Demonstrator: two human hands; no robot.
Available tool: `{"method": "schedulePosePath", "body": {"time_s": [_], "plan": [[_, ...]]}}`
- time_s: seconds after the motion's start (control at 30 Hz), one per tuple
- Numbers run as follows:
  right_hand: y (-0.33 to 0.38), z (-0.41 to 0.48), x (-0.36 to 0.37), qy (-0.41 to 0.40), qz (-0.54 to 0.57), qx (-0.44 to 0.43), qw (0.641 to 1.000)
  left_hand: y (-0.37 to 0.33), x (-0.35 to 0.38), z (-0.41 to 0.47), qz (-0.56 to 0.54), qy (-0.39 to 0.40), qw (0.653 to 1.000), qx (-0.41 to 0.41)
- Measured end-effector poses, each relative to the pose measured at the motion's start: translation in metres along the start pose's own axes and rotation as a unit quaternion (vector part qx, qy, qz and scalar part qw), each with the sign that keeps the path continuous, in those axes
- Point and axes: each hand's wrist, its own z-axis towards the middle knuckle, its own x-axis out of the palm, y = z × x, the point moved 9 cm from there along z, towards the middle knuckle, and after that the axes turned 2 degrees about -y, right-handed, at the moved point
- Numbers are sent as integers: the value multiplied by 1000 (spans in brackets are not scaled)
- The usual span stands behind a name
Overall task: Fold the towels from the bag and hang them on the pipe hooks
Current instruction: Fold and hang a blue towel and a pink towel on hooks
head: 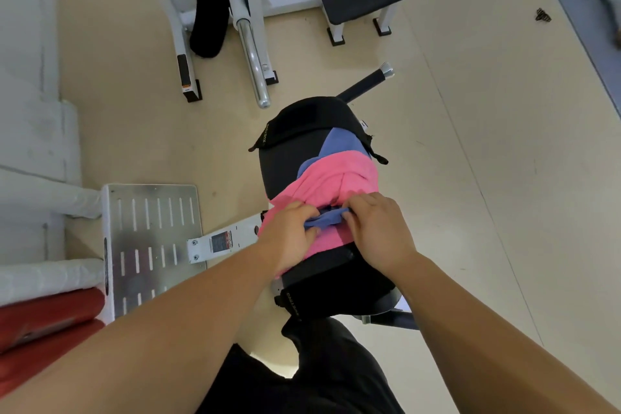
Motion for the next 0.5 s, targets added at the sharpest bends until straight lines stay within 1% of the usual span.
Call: {"method": "schedulePosePath", "body": {"time_s": [0.2, 0.33, 0.5], "plan": [[10, 1, -31, 3, 29, 16, 999, -16, -28, -25, -9, 0, 1000, -14], [7, -5, -44, 6, 63, 47, 997, -18, -39, -39, -15, -8, 999, -36], [21, -6, -74, -30, 89, 44, 995, -32, -44, -57, -53, 14, 998, -43]]}}
